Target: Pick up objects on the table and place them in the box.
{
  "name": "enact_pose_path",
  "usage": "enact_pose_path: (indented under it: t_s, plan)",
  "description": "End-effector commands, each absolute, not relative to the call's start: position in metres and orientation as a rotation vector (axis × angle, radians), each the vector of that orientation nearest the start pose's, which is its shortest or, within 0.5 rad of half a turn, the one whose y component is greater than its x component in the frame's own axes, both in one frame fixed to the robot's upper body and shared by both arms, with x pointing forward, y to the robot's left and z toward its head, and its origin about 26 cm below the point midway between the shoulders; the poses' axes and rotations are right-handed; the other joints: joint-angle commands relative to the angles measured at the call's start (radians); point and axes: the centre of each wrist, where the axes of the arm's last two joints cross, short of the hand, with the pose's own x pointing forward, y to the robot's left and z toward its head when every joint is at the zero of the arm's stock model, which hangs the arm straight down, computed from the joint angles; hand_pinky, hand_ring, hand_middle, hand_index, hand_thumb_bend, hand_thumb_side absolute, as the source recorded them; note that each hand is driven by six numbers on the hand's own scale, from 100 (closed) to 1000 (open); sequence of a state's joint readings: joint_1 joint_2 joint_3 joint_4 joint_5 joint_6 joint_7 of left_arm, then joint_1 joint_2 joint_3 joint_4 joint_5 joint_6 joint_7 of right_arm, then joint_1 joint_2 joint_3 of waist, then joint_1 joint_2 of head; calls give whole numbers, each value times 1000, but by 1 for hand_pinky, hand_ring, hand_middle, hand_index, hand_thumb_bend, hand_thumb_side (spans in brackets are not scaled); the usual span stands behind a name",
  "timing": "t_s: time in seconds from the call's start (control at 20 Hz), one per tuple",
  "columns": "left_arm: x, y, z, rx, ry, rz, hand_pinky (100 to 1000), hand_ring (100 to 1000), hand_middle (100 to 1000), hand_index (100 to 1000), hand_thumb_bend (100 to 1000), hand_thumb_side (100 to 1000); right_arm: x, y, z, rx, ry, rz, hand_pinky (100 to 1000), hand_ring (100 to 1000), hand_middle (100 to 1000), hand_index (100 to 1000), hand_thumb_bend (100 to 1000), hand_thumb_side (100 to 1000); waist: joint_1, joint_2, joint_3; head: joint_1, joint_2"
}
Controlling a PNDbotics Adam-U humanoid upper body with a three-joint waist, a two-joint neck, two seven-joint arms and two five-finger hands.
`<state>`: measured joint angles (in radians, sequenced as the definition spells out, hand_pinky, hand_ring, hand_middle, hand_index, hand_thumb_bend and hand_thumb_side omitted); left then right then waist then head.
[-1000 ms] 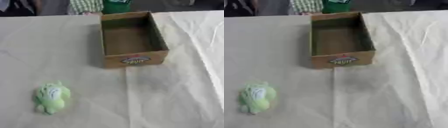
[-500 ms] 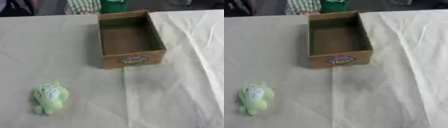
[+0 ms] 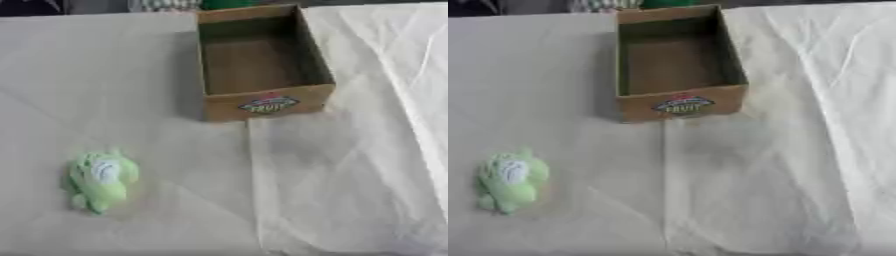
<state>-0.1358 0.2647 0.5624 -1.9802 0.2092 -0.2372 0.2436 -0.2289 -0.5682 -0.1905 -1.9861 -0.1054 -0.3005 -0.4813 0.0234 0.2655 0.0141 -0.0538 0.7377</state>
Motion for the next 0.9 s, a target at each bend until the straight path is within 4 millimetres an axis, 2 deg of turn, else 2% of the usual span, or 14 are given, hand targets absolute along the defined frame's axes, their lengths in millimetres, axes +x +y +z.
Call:
enact_pose_path:
  t_s: [0.05, 0.3, 0.45, 0.7, 0.9]
  plan:
    - [243, 408, 197, 687, -2459, 390, 807, 625, 606, 819, 245, 745, 282, -346, 240, 769, 3489, 117, 843, 719, 745, 884, 100, 509, 1, -16, -2, -8, 3]
    - [246, 425, 208, 831, -2449, 239, 758, 625, 603, 846, 335, 796, 282, -346, 241, 770, 3484, 106, 841, 718, 745, 884, 100, 513, 1, -17, -6, -14, -7]
    - [249, 437, 213, 904, -2420, 87, 713, 627, 604, 855, 397, 830, 282, -347, 242, 779, 3481, 92, 841, 718, 745, 883, 100, 513, 7, -19, -2, -14, -7]
    - [270, 460, 233, 1229, -2231, -358, 671, 647, 624, 866, 450, 861, 281, -347, 241, 780, 3482, 85, 840, 718, 745, 883, 100, 515, 6, -25, 1, 3, -1]
    - [283, 468, 240, 1282, -2125, -669, 656, 674, 654, 879, 461, 861, 281, -348, 242, 783, 3482, 78, 839, 717, 745, 883, 100, 518, 6, -28, 4, 8, -1]
